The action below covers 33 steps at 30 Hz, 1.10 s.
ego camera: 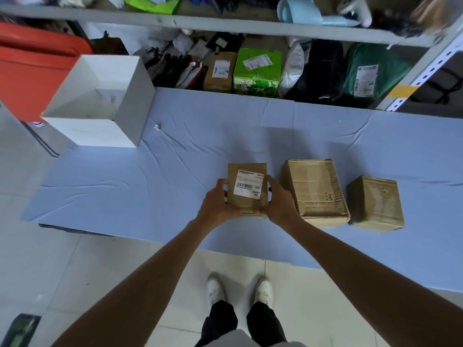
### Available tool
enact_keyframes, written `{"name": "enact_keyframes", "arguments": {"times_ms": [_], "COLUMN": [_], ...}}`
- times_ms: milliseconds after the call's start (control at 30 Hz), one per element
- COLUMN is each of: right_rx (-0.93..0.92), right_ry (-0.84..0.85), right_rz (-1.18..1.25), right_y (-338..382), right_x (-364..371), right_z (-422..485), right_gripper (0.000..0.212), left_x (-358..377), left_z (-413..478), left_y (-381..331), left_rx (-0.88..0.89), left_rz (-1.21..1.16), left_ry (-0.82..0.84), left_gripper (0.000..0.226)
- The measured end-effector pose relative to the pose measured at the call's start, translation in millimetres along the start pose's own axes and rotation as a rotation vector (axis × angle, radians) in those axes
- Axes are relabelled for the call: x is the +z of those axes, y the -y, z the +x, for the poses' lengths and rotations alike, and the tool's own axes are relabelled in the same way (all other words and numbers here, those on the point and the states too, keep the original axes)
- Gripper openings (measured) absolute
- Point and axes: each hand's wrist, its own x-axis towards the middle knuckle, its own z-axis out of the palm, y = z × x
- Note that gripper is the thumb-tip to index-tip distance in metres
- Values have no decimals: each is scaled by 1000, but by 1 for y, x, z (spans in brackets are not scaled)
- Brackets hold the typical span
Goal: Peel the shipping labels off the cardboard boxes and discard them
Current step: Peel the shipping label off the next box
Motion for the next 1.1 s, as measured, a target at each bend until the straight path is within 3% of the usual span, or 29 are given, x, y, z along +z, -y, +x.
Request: {"name": "enact_keyframes", "arguments": {"times_ms": [133, 267, 400, 667, 1100], "right_rx": [-7, 38, 40, -22, -34], "right_ry": [44, 78, 53, 53, 47], "right_rz": [102, 169, 204, 176, 147], "right_y": [3, -2, -3, -1, -4], "right_x": [3, 4, 7, 7, 9], "right_z": [-1, -1, -4, -8, -8], "right_gripper": [74, 82, 76, 86, 84], "left_x": [-2, -4, -3, -4, 1], "left_z": [4, 5, 5, 18, 15], "left_y": [5, 7, 10, 17, 2], "left_rx": [12, 14, 76, 163, 92], "left_rz": [3, 26, -4, 84, 186], "left_ry": [-5, 36, -6, -46, -74], "left_gripper": [88, 98, 108, 82, 77]}}
